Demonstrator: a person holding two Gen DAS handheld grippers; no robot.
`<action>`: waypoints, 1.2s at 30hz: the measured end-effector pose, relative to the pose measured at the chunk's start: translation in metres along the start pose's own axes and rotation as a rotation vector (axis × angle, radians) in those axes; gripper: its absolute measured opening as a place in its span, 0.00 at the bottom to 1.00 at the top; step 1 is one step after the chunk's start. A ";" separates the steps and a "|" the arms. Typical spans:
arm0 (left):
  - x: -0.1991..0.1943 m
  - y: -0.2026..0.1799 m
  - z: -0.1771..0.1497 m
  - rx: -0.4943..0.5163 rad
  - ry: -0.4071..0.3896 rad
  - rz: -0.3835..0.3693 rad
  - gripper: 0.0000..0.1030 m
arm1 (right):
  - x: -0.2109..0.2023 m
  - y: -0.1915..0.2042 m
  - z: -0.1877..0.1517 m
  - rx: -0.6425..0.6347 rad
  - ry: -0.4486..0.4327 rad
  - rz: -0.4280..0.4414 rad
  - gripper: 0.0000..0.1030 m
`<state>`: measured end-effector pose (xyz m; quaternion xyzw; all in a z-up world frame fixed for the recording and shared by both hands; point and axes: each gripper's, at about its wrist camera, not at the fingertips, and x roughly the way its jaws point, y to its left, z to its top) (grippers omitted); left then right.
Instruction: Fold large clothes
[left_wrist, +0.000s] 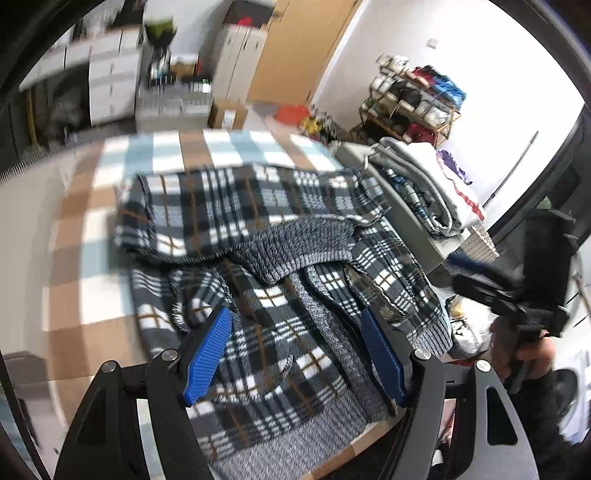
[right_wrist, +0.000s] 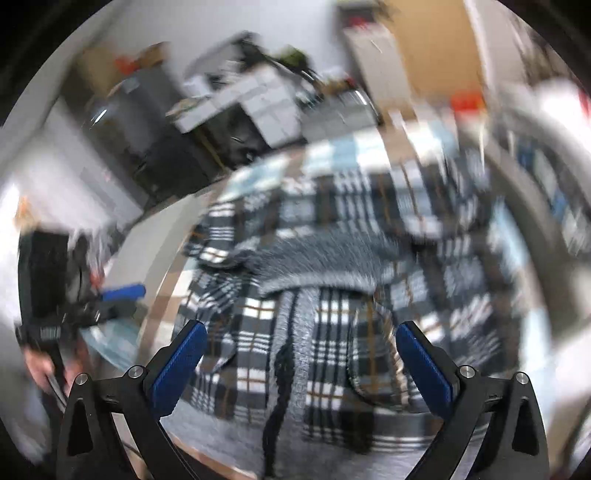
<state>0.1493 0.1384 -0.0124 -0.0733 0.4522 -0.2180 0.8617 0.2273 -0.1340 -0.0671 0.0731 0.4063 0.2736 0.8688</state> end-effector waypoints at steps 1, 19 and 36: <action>-0.010 -0.008 -0.004 0.025 -0.020 0.010 0.66 | -0.019 0.016 -0.003 -0.081 -0.052 -0.030 1.00; -0.052 -0.034 -0.071 0.076 -0.293 0.283 0.84 | -0.099 0.091 -0.087 -0.237 -0.573 0.037 1.00; 0.011 -0.011 -0.125 0.033 -0.196 0.388 0.84 | -0.066 0.068 -0.169 -0.138 -0.516 -0.010 1.00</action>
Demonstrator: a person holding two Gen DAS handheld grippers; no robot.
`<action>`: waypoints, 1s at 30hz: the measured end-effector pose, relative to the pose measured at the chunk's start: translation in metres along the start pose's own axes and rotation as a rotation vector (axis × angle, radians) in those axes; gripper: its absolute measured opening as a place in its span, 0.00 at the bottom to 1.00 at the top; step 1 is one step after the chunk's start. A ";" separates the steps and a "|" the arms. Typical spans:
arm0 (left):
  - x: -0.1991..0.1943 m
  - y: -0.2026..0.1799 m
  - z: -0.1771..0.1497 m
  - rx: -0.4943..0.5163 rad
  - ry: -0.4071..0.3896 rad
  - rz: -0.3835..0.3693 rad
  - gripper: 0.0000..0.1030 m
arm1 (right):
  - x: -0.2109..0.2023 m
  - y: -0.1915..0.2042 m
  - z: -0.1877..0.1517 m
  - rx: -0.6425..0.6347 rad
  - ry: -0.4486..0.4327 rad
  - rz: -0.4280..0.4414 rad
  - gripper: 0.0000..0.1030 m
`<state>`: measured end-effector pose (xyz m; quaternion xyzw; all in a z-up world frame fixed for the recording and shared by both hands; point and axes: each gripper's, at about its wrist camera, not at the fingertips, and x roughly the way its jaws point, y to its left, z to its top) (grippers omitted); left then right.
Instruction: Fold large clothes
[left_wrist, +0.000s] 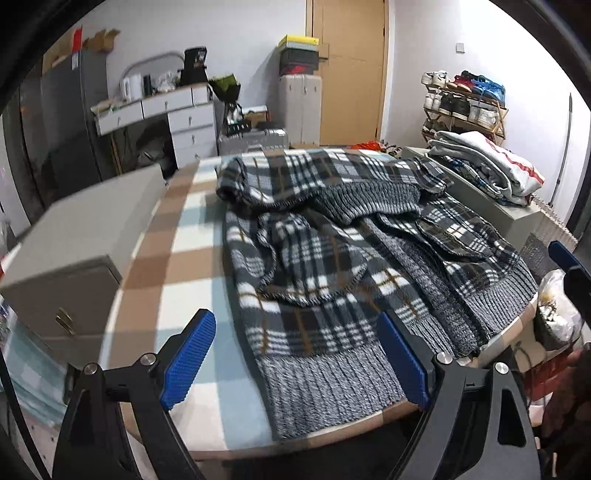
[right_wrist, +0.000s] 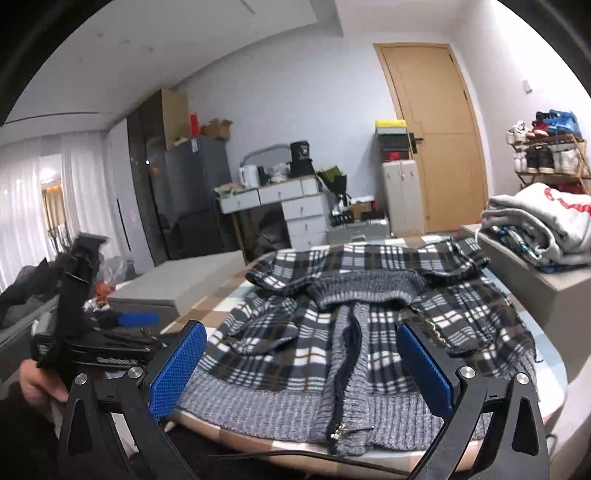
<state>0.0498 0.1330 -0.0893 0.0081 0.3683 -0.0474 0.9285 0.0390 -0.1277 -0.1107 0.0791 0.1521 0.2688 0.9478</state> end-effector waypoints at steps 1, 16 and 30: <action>0.002 -0.001 -0.001 -0.004 0.011 -0.005 0.84 | -0.001 0.000 0.000 -0.002 -0.007 -0.009 1.00; -0.014 -0.016 -0.007 0.062 -0.007 -0.068 0.84 | 0.006 -0.001 0.050 -0.082 -0.234 -0.188 1.00; -0.028 0.000 0.004 0.006 -0.042 -0.133 0.84 | 0.072 0.003 0.002 0.006 0.141 -0.031 1.00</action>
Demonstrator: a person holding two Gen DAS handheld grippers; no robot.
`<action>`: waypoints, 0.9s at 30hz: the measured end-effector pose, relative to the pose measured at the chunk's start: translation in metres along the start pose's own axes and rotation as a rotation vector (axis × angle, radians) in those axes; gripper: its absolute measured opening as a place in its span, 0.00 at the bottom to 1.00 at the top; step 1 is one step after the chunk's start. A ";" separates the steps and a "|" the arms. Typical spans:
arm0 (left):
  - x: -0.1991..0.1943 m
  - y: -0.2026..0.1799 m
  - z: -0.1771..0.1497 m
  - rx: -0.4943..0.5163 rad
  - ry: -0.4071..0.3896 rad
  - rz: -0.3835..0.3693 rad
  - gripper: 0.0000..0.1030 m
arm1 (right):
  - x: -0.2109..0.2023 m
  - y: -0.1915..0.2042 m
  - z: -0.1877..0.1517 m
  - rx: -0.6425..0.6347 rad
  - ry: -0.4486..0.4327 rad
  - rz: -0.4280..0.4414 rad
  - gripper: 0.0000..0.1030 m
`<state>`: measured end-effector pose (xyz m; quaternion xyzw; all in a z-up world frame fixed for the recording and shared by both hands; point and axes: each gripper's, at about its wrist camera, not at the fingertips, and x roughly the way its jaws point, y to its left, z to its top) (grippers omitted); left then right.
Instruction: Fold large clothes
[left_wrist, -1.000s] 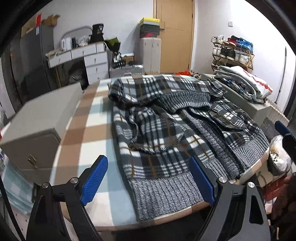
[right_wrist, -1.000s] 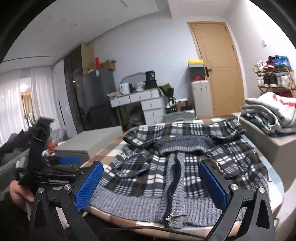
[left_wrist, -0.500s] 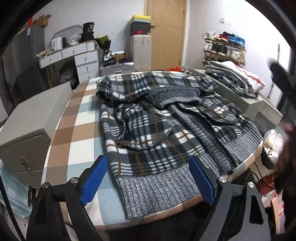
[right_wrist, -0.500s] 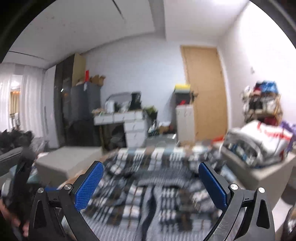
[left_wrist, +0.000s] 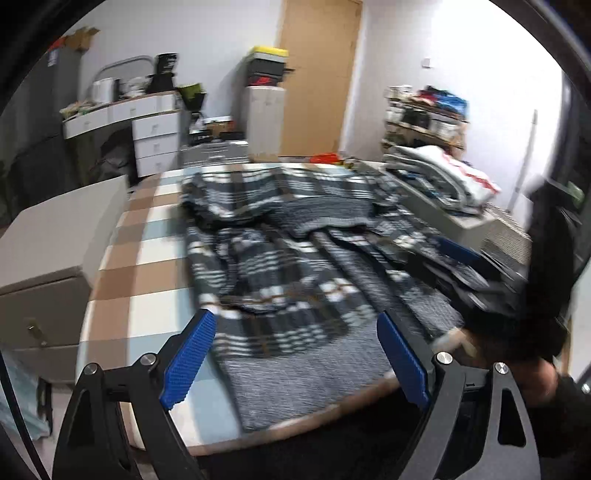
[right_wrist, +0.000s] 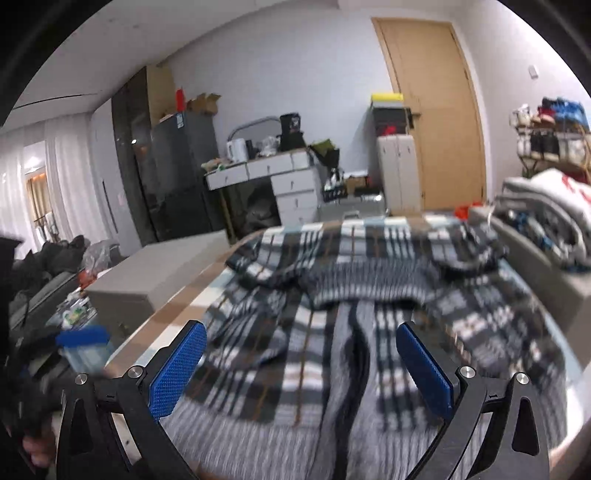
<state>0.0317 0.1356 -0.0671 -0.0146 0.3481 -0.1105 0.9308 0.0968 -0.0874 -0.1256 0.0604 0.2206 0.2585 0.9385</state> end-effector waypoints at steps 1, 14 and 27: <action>0.004 0.007 -0.001 -0.020 0.008 0.029 0.84 | -0.004 0.000 -0.007 0.002 0.016 -0.009 1.00; 0.057 0.066 -0.041 -0.299 0.258 -0.044 0.84 | -0.011 0.031 -0.054 -0.053 0.169 0.120 1.00; 0.063 0.044 -0.032 -0.236 0.303 -0.270 0.84 | -0.021 0.012 -0.046 0.059 0.129 0.137 1.00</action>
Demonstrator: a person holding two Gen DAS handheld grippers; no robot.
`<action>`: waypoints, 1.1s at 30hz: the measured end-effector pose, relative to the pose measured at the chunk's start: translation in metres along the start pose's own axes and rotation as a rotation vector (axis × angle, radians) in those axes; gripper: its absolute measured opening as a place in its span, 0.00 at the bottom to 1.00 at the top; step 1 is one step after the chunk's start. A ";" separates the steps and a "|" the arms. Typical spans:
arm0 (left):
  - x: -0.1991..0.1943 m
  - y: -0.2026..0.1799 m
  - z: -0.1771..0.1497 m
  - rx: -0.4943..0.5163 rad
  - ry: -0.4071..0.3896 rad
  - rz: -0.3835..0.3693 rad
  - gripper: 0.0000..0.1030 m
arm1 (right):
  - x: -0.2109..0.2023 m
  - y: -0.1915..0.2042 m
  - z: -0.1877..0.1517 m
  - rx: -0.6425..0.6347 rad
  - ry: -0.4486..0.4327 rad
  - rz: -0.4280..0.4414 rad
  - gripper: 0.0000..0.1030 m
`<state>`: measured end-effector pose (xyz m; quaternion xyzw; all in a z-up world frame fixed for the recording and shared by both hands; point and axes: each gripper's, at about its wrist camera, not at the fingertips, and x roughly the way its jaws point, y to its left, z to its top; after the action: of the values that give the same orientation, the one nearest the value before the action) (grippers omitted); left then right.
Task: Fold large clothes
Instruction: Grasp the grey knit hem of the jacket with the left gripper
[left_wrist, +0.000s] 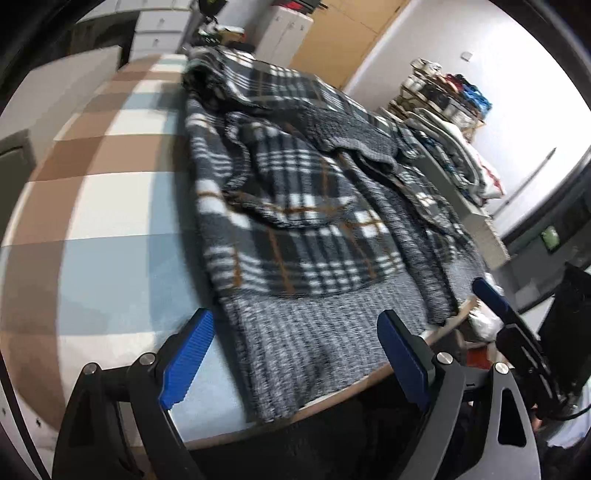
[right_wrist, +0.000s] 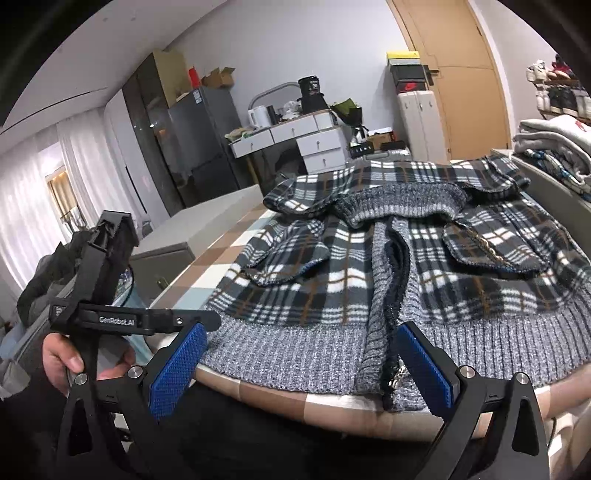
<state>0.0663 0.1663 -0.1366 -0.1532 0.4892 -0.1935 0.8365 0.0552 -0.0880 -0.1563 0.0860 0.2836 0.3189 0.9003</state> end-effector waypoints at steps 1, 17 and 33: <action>0.001 0.001 0.002 -0.006 0.020 -0.036 0.84 | -0.001 -0.001 0.001 0.003 -0.005 0.002 1.00; -0.006 -0.003 0.011 -0.002 -0.004 -0.370 0.84 | 0.002 -0.023 0.010 0.085 0.026 0.062 1.00; 0.007 -0.002 0.002 -0.063 0.076 -0.165 0.84 | 0.005 -0.046 0.016 0.085 0.067 -0.099 1.00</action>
<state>0.0709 0.1612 -0.1396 -0.2119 0.5121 -0.2521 0.7933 0.0916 -0.1201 -0.1612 0.0994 0.3306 0.2645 0.9005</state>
